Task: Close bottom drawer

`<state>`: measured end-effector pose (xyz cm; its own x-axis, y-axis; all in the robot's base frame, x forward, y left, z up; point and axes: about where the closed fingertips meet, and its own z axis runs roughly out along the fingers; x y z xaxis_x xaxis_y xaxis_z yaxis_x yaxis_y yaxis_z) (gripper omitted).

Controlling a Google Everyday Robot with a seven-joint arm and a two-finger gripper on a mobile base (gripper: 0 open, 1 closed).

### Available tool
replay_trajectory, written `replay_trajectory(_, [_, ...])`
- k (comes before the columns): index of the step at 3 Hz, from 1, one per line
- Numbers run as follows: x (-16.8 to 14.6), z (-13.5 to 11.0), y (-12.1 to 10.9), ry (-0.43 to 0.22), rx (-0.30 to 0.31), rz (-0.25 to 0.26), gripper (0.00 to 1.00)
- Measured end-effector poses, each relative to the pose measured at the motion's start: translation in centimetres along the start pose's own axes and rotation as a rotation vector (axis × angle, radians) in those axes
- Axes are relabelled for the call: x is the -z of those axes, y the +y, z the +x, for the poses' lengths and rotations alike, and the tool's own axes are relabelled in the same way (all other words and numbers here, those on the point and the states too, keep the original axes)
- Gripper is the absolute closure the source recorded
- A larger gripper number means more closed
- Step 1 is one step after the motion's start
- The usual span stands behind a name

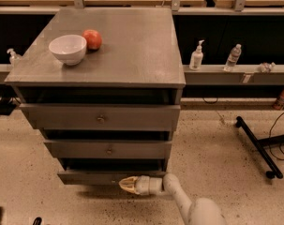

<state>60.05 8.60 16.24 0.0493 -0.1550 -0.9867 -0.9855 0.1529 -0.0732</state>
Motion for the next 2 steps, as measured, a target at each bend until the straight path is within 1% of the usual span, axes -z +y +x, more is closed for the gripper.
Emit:
replay_trajectory(1, [0.2,-0.1,-0.5,0.002,0.001,0.012,1.00])
replay_trajectory(2, [1.3,0.2,-2.3,0.004,-0.008,0.060,1.00])
